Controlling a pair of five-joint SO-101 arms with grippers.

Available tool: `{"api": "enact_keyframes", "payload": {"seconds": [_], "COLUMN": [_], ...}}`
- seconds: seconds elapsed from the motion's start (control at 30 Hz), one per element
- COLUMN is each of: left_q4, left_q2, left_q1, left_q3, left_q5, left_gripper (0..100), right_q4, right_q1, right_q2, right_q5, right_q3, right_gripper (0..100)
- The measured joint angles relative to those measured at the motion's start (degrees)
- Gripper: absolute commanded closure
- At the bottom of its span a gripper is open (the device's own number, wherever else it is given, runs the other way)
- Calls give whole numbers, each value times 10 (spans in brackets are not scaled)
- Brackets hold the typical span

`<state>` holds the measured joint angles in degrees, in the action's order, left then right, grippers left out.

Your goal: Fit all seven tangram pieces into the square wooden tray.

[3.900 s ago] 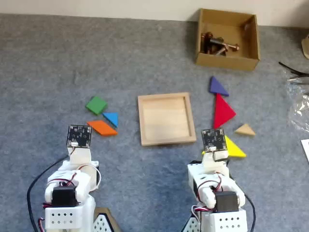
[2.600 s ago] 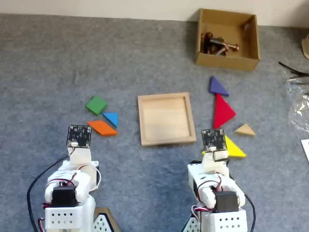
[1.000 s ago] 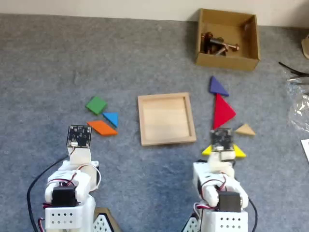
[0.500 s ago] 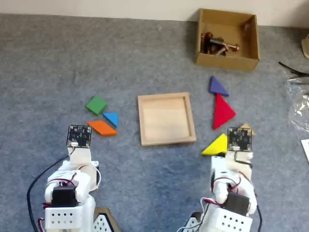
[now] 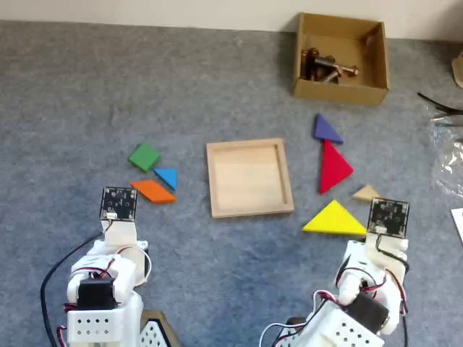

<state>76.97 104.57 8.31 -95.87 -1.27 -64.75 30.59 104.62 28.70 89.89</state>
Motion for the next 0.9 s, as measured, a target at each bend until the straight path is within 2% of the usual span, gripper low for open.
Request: {"api": "enact_keyframes", "payload": {"seconds": [0.5, 0.73, 0.9], "left_q4": [0, 0, 0], "left_q2": [0, 0, 0], "left_q1": [0, 0, 0], "left_q3": [0, 0, 0], "left_q5": [0, 0, 0], "left_gripper": [993, 993, 993], "right_q4": [-136, -141, -143], "right_q1": [9, 9, -4], "right_q2": [-18, -232, -402], "right_q5": [20, 20, -20], "right_q3": [-225, -341, -445], "right_gripper": [832, 832, 832]}}
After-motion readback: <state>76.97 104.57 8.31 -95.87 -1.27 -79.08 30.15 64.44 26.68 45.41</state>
